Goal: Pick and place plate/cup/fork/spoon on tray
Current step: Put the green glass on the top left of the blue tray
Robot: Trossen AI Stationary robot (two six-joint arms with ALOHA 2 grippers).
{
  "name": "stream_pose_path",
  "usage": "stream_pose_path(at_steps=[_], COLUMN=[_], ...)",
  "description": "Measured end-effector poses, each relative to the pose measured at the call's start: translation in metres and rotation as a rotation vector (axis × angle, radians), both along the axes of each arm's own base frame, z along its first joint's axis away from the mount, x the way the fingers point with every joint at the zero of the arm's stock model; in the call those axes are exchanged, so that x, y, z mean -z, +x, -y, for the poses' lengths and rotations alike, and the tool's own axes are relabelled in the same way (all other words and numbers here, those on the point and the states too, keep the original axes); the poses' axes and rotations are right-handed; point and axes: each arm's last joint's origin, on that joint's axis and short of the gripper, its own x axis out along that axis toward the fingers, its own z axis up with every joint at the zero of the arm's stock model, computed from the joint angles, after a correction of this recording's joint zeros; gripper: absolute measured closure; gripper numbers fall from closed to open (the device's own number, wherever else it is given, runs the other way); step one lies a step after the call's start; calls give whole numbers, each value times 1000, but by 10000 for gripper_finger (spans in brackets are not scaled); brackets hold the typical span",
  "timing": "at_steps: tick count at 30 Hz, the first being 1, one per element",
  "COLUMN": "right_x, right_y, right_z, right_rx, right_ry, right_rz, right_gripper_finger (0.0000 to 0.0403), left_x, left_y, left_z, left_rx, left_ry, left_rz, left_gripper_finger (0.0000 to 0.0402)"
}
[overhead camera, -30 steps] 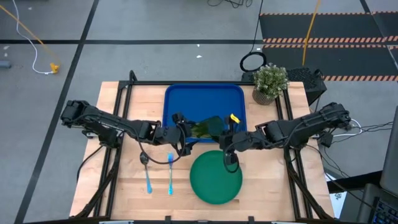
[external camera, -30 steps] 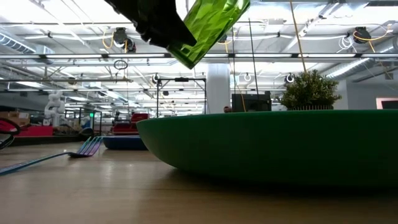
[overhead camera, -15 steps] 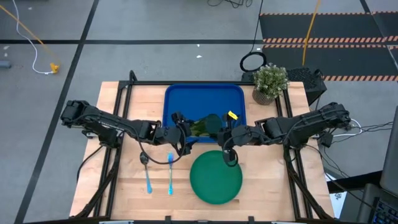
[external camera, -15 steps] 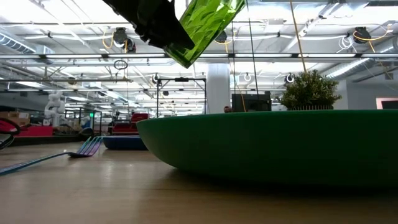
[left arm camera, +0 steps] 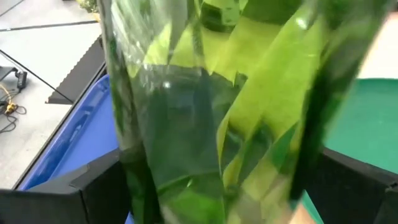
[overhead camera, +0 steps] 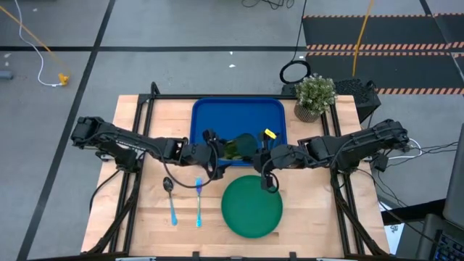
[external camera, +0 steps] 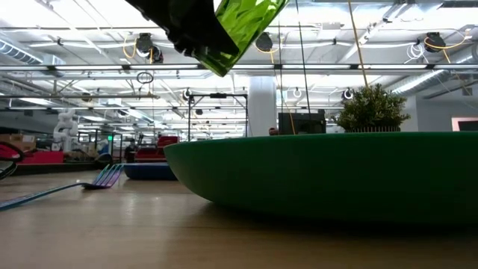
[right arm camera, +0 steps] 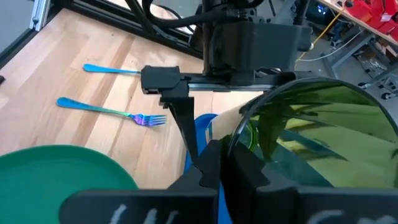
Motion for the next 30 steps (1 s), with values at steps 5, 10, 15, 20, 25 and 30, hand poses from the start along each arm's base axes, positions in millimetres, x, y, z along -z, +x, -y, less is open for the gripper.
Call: stream_pose_path(at_steps=[5,10,15,20,25,30], right_x=[0,0,0,-1,-1,-7], right_y=[0,0,0,0,0,-4], right_z=[0,0,0,0,-1,-2], right_rx=[-7,-12,-12,-6,3,0], right_ry=[-2,-10,-13,-2,7,14], right_rz=[-1,-5,-6,4,5,31], right_gripper_finger=[403,401,393,365,307,236], left_x=[-2,-2,-4,-13,-22,-27], left_y=[1,1,0,-7,-15,-22], left_z=[0,-1,0,3,10,15], left_rx=[17,17,18,31,54,62], left_ry=[28,40,43,33,27,32], left_rz=[20,16,20,39,57,60], left_gripper_finger=[36,79,79,76,78,78])
